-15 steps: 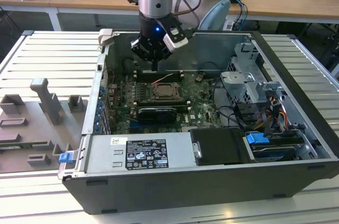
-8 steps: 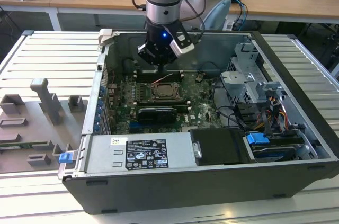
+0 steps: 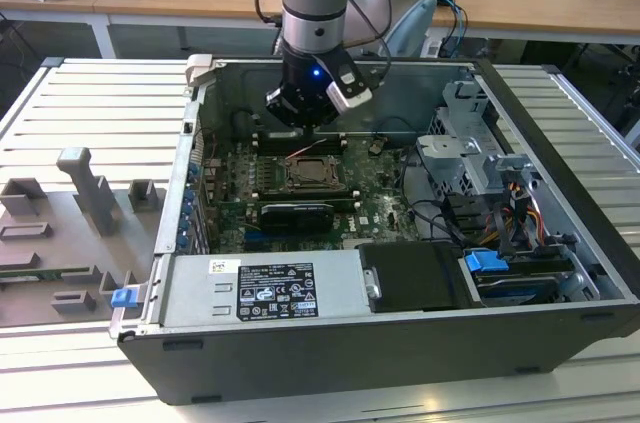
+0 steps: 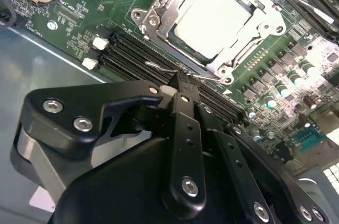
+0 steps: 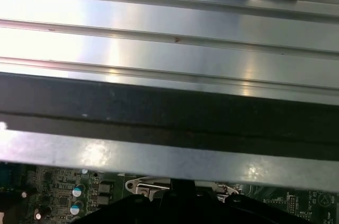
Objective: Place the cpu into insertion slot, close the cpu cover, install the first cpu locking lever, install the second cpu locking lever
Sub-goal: 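Install the first cpu locking lever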
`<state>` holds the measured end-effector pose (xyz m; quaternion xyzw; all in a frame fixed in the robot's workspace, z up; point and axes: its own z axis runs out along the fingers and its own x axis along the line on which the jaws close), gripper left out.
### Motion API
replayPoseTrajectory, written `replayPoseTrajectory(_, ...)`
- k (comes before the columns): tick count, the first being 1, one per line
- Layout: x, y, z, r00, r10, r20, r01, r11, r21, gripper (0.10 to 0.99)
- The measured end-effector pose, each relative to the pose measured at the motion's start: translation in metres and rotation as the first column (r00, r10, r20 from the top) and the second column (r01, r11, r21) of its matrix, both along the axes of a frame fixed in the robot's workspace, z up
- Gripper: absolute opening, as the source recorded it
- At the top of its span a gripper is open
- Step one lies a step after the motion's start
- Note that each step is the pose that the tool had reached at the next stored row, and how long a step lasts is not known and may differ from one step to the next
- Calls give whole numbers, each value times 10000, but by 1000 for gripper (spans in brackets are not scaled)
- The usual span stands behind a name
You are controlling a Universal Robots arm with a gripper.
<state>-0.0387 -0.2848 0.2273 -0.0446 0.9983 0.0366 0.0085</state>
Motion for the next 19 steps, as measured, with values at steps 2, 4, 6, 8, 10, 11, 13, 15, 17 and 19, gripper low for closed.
replayPoseTrajectory(2, 18, 8, -14, 10000, 1, 0, -1, 10000, 0, 106)
replayPoseTrajectory(4, 36, 12, -33, 10000, 0, 0, 0, 10000, 0, 106)
replayPoseTrajectory(6, 60, 12, -45, 10000, -22, -1, 22, 10000, -2, 106)
replayPoseTrajectory(8, 70, 12, -50, 10000, -84, -2, 84, 10000, -1, 106)
replayPoseTrajectory(10, 73, 12, -55, 9999, -107, -1, 107, 9999, 1, 106)
replayPoseTrajectory(11, 73, 12, -58, 9999, -107, 0, 107, 9999, 1, 106)
replayPoseTrajectory(13, 73, 12, -61, 9999, -107, -1, 107, 9999, 0, 106)
replayPoseTrajectory(15, 73, 12, -64, 9999, -106, 0, 106, 9999, 1, 106)
replayPoseTrajectory(17, 73, 12, -68, 9999, -106, -1, 106, 9999, 1, 106)
replayPoseTrajectory(19, 73, 12, -73, 9999, -106, 0, 106, 9999, 2, 106)
